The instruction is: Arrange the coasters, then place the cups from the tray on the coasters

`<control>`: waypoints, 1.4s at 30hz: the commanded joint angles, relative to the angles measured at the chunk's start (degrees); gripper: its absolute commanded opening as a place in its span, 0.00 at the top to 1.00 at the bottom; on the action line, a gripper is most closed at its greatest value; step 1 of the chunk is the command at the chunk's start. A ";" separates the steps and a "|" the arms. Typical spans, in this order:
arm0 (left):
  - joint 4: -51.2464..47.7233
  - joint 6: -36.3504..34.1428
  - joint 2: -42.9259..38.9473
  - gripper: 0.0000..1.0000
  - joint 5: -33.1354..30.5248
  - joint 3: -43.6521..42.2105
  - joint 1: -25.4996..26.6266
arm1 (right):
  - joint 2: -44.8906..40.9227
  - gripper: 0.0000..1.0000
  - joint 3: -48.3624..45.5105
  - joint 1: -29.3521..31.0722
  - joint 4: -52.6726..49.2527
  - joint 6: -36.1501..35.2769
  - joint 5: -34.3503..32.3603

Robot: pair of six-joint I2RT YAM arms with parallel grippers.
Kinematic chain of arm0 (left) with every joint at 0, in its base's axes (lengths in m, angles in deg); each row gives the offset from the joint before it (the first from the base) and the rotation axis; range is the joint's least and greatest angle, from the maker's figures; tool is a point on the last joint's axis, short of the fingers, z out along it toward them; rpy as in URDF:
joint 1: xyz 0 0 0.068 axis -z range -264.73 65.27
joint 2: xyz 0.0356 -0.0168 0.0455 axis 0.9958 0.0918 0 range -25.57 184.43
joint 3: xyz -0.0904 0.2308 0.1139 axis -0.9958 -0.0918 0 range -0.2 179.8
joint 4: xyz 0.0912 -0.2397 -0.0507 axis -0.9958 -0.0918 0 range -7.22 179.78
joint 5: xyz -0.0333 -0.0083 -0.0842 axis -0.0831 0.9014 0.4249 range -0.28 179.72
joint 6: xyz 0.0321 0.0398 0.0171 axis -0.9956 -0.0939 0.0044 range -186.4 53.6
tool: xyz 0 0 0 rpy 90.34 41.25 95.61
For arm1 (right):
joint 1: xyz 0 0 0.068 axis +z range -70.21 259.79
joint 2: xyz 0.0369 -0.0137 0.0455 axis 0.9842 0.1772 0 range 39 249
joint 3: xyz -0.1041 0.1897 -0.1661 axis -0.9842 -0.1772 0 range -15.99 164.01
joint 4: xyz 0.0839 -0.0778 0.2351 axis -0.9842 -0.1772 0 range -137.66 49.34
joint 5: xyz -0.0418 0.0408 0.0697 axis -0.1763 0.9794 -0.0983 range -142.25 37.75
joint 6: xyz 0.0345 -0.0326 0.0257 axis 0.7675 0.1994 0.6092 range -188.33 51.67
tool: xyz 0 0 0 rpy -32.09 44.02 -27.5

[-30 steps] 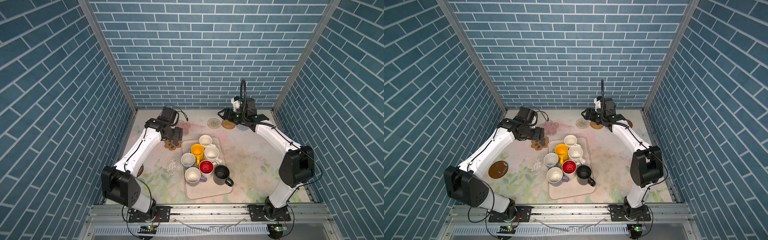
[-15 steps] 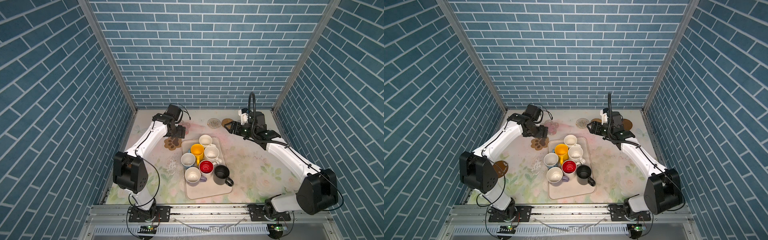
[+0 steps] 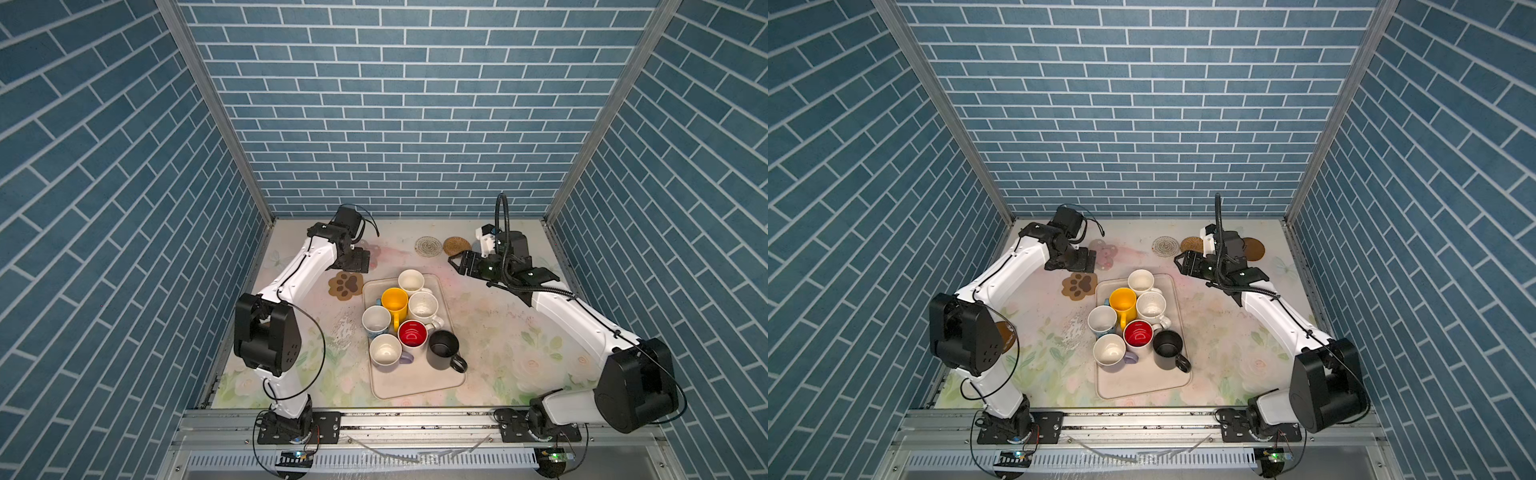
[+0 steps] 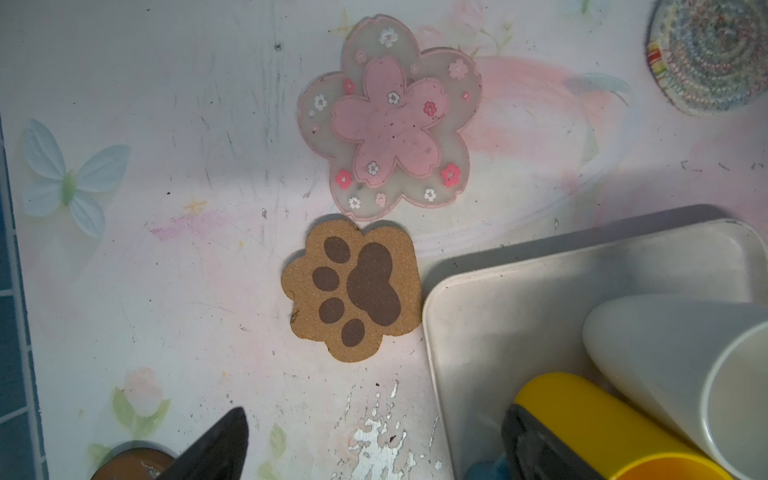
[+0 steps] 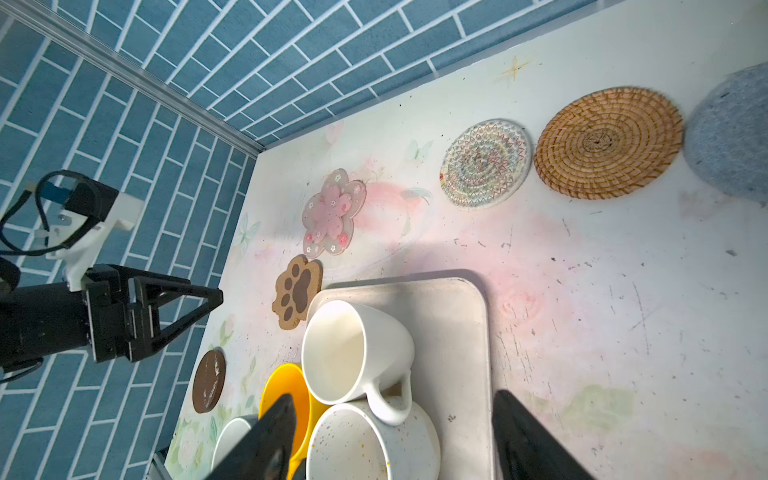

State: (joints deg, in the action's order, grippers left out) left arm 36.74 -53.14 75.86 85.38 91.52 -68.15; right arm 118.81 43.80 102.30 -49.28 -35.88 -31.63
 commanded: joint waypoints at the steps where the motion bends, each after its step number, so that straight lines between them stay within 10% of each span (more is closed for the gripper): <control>1: 0.39 0.11 1.73 0.04 1.71 1.18 -2.86 | -0.46 0.25 -1.72 0.17 2.16 -1.76 0.57; 42: 13.57 9.27 28.26 0.17 19.29 13.01 -15.35 | 13.53 0.26 16.93 0.03 -4.23 -2.56 -0.85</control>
State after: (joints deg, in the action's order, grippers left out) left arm 48.65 -45.82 102.24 102.15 102.73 -83.47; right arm 131.72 57.62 102.30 -52.37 -36.23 -32.00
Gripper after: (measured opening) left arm 0.830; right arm 0.739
